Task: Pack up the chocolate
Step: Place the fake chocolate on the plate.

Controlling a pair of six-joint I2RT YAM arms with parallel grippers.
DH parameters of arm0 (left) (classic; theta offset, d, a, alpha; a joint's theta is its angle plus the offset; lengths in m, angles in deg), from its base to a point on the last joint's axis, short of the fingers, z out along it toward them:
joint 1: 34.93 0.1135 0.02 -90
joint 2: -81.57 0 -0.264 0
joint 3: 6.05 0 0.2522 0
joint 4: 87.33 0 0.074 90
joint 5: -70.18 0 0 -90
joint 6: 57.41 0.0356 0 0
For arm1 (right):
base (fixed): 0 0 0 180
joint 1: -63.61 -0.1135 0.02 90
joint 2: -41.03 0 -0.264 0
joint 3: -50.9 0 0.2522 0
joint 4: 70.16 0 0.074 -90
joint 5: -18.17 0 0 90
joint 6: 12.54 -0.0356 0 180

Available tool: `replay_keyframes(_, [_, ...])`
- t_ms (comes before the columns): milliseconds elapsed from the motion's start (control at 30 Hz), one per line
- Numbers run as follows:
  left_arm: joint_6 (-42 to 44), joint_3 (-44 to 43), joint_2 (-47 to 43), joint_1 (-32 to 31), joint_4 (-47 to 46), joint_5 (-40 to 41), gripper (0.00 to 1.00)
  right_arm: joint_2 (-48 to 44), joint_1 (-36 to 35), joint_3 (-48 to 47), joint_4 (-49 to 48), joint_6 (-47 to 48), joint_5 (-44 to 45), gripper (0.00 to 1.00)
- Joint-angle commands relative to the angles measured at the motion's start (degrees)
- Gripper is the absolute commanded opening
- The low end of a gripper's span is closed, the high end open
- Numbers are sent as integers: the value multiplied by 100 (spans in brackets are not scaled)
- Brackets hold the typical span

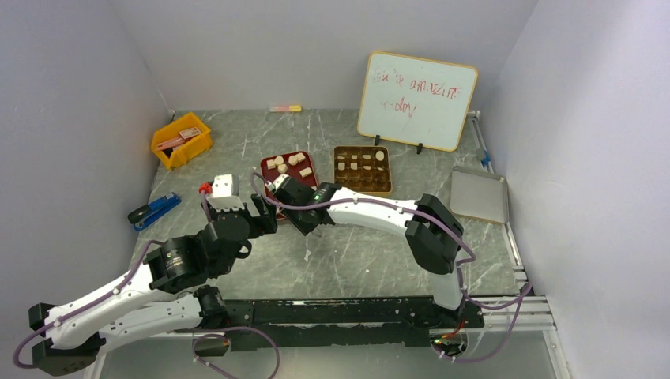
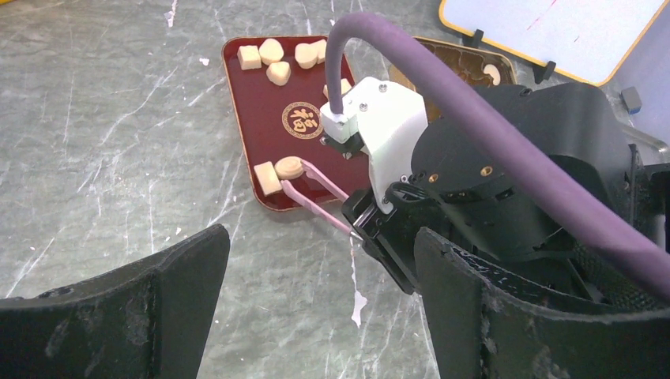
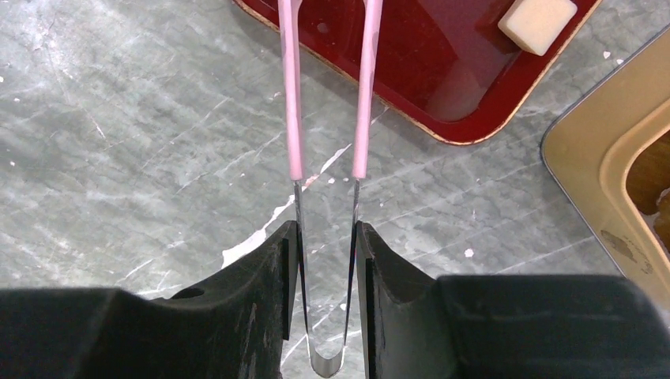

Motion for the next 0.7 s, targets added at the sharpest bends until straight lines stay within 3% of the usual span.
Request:
replay_keyframes(0, [-68,-68,9,-27,-102,6,91,-382,-190,-189,6,-35,154,34])
replay_keyframes(667, [-160,-42,-68,-27,-32,-78,91,-376,-332,-329,151,-61,426,35])
